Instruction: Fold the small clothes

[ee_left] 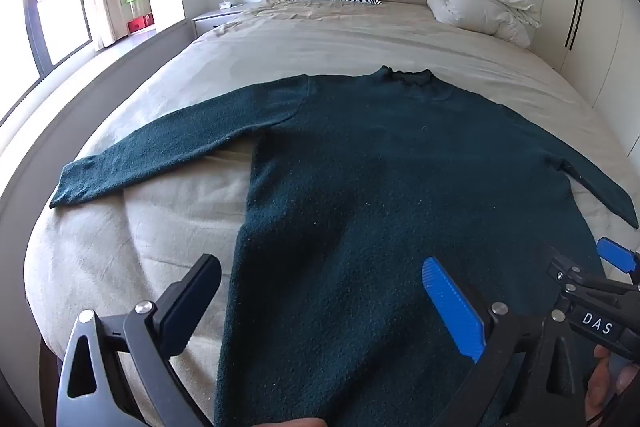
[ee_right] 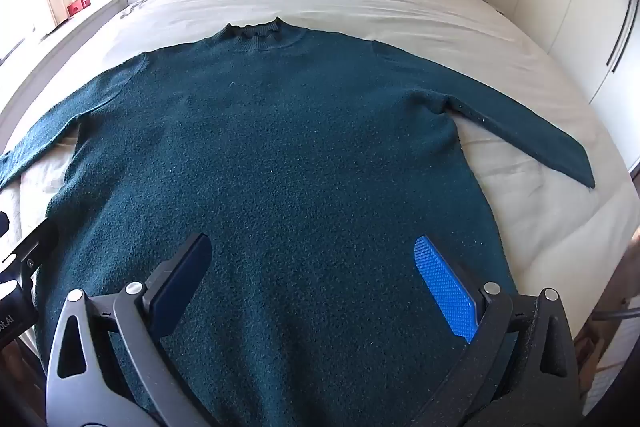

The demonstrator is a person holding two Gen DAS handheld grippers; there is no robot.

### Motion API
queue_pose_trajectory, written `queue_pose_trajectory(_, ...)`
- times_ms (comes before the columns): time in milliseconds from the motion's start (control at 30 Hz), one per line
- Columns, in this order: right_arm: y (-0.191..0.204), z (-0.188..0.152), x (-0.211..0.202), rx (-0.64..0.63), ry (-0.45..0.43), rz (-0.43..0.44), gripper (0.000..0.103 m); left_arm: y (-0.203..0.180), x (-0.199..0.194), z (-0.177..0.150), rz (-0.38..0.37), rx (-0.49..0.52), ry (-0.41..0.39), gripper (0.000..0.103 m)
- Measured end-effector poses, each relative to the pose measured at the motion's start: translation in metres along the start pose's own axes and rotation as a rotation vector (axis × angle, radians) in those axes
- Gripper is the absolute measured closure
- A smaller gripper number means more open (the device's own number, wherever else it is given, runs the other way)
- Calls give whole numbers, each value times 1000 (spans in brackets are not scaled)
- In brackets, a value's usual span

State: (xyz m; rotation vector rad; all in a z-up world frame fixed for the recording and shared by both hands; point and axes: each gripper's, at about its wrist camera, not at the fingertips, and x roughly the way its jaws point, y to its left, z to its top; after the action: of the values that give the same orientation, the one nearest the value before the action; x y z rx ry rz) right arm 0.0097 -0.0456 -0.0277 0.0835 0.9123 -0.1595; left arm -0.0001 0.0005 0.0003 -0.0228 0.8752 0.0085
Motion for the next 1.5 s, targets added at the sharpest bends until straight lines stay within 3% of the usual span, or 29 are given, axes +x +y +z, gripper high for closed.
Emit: queue_pose_trajectory(1500,5,-4,1,-2,18,21,0,9,1,-4,5,-15,3,0)
